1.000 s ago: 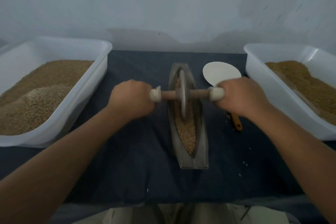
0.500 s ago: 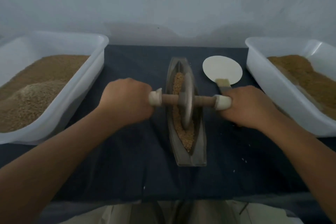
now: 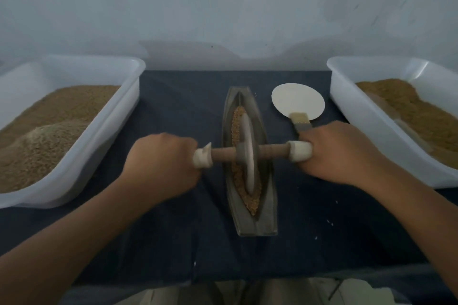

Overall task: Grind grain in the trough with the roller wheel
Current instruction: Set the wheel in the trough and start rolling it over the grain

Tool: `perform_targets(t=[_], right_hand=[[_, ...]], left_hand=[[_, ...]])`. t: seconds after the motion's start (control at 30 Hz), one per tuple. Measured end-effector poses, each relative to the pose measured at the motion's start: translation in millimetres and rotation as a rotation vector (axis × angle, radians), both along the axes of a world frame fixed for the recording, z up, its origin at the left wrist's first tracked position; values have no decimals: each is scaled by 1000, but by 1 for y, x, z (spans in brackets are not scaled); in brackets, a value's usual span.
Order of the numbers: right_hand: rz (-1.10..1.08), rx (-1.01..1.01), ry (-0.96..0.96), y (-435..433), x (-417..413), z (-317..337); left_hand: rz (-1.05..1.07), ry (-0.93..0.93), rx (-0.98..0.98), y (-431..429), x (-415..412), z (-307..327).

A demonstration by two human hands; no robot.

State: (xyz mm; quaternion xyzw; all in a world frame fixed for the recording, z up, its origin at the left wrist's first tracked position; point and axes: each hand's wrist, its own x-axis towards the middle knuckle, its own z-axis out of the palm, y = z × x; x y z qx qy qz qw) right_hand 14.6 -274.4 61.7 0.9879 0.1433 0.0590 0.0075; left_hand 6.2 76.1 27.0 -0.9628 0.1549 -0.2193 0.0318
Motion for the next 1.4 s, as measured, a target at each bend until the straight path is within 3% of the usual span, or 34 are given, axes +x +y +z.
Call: perform_targets(t=[0.27, 0.4, 0.6, 0.87, 0.97, 1.17, 1.4], right_hand=[[-236, 74, -39, 22, 96, -15], [-188, 49, 31, 16, 74, -7], [37, 26, -24, 5, 10, 6], [-191, 34, -126, 28, 87, 0], [-191, 64, -38, 25, 70, 1], [-99, 115, 13, 0, 7, -14], [-248, 96, -83, 20, 83, -20]], left_hand=[[100, 129, -36, -30, 107, 36], [76, 153, -41, -24, 79, 24], [-42, 88, -145, 7, 5, -10], [107, 196, -88, -31, 101, 35], [87, 251, -43, -23, 89, 33], [-62, -25, 52, -5, 31, 11], [90, 117, -3, -30, 110, 35]])
